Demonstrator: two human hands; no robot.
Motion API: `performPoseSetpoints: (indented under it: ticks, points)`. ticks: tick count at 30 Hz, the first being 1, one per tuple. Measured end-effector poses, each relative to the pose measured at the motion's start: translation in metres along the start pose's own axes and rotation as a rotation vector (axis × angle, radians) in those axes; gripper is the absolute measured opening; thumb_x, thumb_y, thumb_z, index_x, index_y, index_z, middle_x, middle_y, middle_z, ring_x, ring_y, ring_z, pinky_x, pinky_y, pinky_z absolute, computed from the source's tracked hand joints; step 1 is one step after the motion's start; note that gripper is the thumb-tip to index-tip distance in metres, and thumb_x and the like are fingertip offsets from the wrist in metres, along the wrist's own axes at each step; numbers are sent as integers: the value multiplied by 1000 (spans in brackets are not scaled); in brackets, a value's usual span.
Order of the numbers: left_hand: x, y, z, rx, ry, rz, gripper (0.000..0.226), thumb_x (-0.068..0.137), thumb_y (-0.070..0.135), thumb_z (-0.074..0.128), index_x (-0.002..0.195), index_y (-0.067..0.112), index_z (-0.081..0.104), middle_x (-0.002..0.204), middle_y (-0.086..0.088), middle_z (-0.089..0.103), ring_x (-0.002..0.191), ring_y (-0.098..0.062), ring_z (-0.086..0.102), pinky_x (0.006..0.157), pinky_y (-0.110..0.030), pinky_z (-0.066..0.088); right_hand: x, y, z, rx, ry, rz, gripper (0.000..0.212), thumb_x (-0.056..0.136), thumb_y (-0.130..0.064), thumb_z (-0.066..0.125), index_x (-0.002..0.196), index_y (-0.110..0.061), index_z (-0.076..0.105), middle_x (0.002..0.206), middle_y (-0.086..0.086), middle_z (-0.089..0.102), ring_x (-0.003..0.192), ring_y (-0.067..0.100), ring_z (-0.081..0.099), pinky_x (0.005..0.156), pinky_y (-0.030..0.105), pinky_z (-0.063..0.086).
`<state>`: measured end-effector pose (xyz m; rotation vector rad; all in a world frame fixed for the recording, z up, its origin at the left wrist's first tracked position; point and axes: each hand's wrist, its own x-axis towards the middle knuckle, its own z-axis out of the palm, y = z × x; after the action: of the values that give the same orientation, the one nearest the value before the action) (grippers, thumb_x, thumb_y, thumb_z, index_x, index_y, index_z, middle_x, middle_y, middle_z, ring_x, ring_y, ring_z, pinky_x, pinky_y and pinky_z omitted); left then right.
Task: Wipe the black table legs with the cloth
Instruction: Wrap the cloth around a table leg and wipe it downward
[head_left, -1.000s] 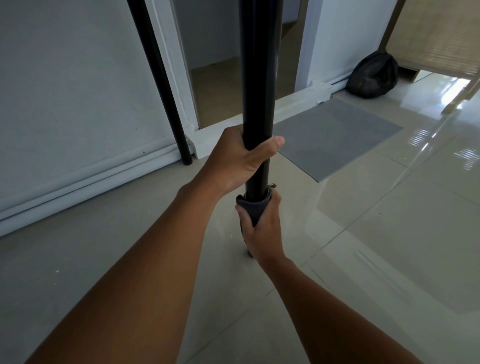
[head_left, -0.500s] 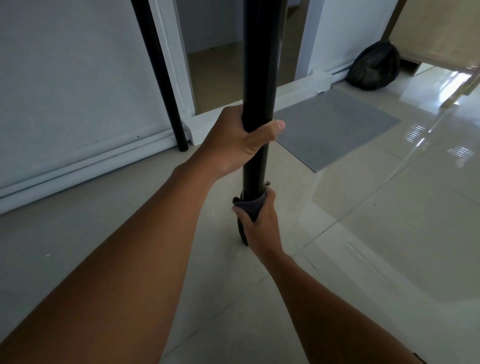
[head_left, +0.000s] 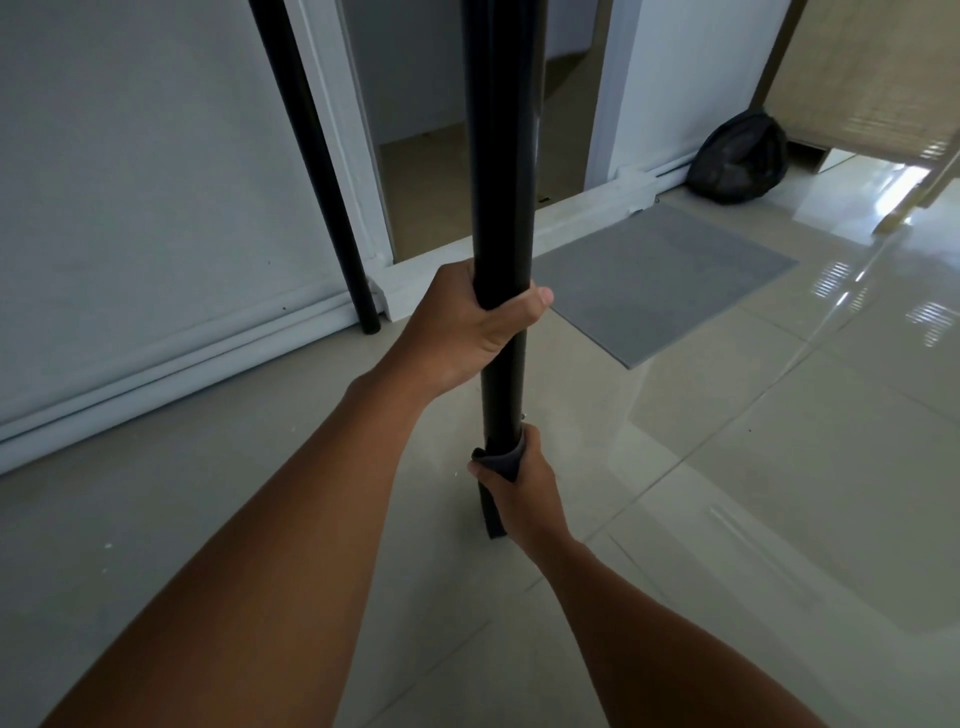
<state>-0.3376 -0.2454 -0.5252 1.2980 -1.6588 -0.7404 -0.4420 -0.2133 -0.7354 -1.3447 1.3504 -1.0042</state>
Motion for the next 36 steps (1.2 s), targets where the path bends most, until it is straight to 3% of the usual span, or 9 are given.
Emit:
performPoseSetpoints:
  ticks: [3, 7, 16, 18, 21, 25, 28, 32, 36]
  points:
    - [0, -3, 3, -9, 16, -14, 39, 90, 30, 72, 92, -8, 68, 93, -27, 67, 83, -24, 65, 63, -14, 50, -1, -16, 3, 19, 82, -88, 56, 82, -37, 75, 112, -66, 37, 104, -40, 61, 99, -12, 62, 69, 2, 49]
    - [-1, -7, 8, -38, 61, -24, 32, 89, 27, 71, 89, -5, 70, 90, -24, 69, 81, -21, 67, 66, -15, 53, 2, -17, 2, -45, 67, -123, 67, 82, -35, 78, 110, -70, 28, 108, -36, 55, 96, -24, 55, 68, -2, 45]
    - [0, -7, 9, -26, 47, -22, 30, 88, 29, 71, 88, 0, 72, 90, -19, 70, 82, -17, 67, 66, -14, 53, 2, 24, 4, -1, -22, 101, 63, 81, -22, 80, 132, -30, 44, 116, -1, 68, 99, 19, 67, 71, 24, 53]
    - [0, -7, 8, -26, 43, -27, 30, 88, 30, 71, 88, 0, 72, 90, -19, 70, 83, -17, 67, 67, -16, 54, 2, 28, 2, -1, -18, 87, 52, 78, -22, 81, 120, -35, 53, 108, -7, 70, 100, 19, 67, 74, 27, 53]
    - [0, -6, 8, -36, 39, -27, 30, 89, 28, 71, 87, -3, 71, 90, -21, 71, 83, -20, 67, 69, -18, 54, -3, 17, -4, 1, 31, 7, 50, 76, -26, 82, 104, -55, 53, 96, -26, 69, 89, -2, 66, 71, 19, 50]
    - [0, -5, 8, -7, 42, -33, 33, 87, 32, 70, 89, 0, 72, 91, -19, 72, 83, -20, 70, 68, -16, 54, -4, -33, -10, -28, 109, -174, 54, 74, -47, 81, 116, -55, 49, 98, -44, 61, 94, -17, 60, 75, 7, 48]
    - [0, -3, 7, 23, 44, -49, 31, 89, 34, 70, 94, 3, 72, 92, -16, 74, 85, -18, 71, 74, -21, 58, 10, -77, -12, -69, 227, -370, 60, 73, -61, 76, 122, -40, 49, 96, -39, 60, 91, -14, 62, 77, 11, 54]
    - [0, -1, 6, 30, 48, -66, 31, 90, 32, 70, 95, 1, 71, 93, -18, 74, 85, -21, 72, 76, -27, 59, 12, -82, -8, -43, 275, -450, 51, 78, -41, 81, 117, -23, 54, 92, -15, 65, 80, 8, 67, 70, 32, 61]
    - [-1, -1, 9, 12, 63, -89, 28, 90, 30, 70, 96, 3, 71, 93, -16, 74, 86, -20, 71, 75, -27, 57, 11, -73, -2, 0, 327, -493, 47, 78, -34, 79, 116, -18, 55, 92, -7, 66, 75, 8, 63, 66, 20, 57]
